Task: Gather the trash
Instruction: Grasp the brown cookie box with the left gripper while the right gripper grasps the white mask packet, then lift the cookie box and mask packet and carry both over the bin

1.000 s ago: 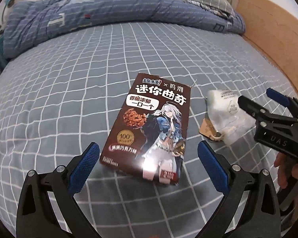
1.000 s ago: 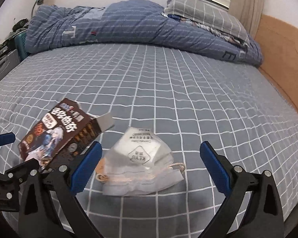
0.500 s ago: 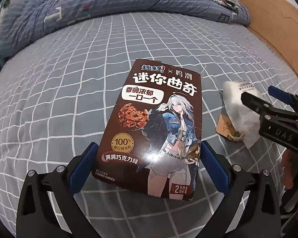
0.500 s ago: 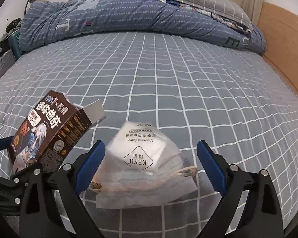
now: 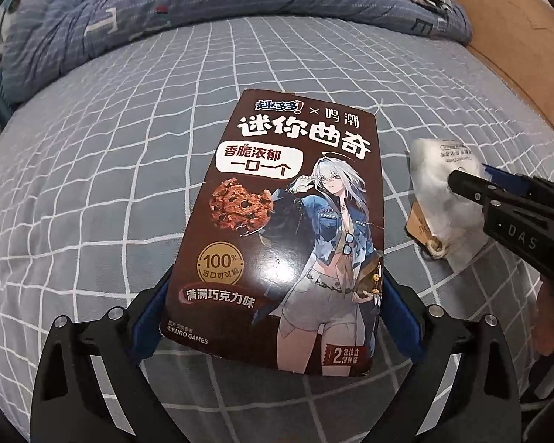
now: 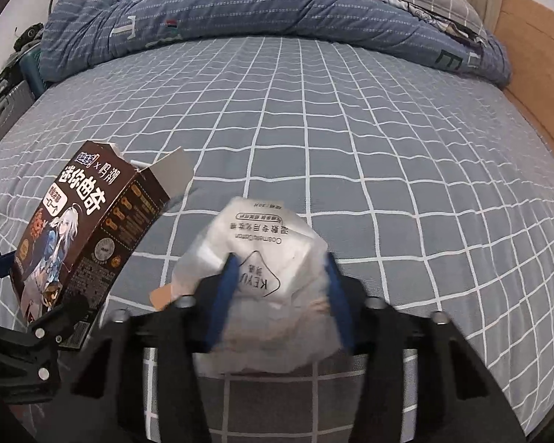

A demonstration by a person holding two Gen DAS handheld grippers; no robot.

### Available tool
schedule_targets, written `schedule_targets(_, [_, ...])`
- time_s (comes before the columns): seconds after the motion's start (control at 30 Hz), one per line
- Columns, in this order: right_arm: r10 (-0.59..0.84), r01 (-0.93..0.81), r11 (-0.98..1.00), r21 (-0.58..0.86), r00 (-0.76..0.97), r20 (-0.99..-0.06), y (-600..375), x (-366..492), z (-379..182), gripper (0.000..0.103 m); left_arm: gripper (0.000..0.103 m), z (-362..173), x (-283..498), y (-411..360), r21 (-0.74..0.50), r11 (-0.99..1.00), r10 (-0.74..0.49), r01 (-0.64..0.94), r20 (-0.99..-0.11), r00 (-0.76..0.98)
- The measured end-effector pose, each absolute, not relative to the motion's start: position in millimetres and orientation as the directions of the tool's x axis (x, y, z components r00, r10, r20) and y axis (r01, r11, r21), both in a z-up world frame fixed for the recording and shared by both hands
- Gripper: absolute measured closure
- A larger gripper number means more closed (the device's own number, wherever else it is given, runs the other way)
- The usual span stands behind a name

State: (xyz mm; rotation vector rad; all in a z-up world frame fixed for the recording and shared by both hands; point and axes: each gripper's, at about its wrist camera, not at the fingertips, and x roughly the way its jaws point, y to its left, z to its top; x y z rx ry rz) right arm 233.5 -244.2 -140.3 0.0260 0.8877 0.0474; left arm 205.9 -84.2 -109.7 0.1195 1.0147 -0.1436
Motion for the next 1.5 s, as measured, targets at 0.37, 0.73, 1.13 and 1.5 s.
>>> schedule_targets(0.37, [0.078, -0.034, 0.997, 0.074, 0.658, -0.749, -250, 222, -126, 0.089, 0.010, -94, 184, -79, 0.000, 0.993, -0.068, 0.120, -0.820, 0.568])
schedule_targets(0.73, [0.069, -0.049, 0.998, 0.049, 0.680, -0.730, -239, 197, -117, 0.090, 0.010, -84, 156, -71, -0.027, 0.998, -0.059, 0.063, -0.806, 0.590])
schedule_targets(1.13, [0.077, -0.066, 0.997, 0.043, 0.704, -0.706, -230, 158, -102, 0.090, 0.010, -68, 122, -66, -0.029, 0.999, -0.043, 0.032, -0.789, 0.613])
schedule_targets(1.5, [0.081, -0.069, 0.997, 0.044, 0.728, -0.681, -226, 125, -87, 0.090, 0.010, -57, 83, -60, -0.049, 0.999, -0.046, 0.013, -0.777, 0.628])
